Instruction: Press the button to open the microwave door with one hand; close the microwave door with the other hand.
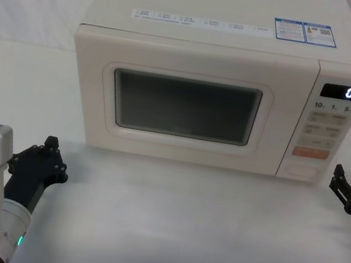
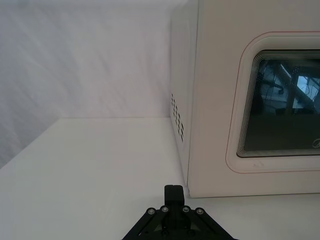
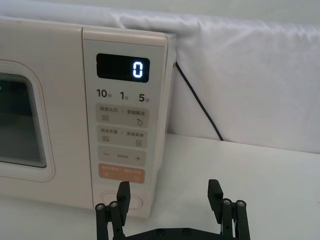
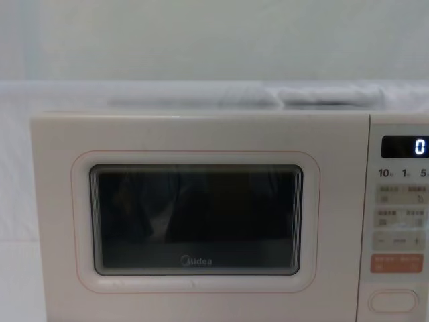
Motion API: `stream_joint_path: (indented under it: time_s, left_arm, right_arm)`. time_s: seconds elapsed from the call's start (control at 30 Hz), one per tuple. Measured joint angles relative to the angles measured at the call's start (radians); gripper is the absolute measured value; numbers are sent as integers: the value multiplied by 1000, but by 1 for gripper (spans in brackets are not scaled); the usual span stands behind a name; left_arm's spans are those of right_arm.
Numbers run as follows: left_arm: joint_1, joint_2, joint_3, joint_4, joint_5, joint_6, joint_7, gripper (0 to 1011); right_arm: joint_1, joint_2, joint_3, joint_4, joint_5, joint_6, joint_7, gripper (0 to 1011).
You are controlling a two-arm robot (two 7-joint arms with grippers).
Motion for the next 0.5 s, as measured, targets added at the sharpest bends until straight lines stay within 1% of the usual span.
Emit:
stream_joint_path:
  time_s: [0.5]
  left_arm:
    - [3,1,-1,-5,-11,0,1,0]
  right_arm:
    - [0,0,0,0,0,0,0,1002]
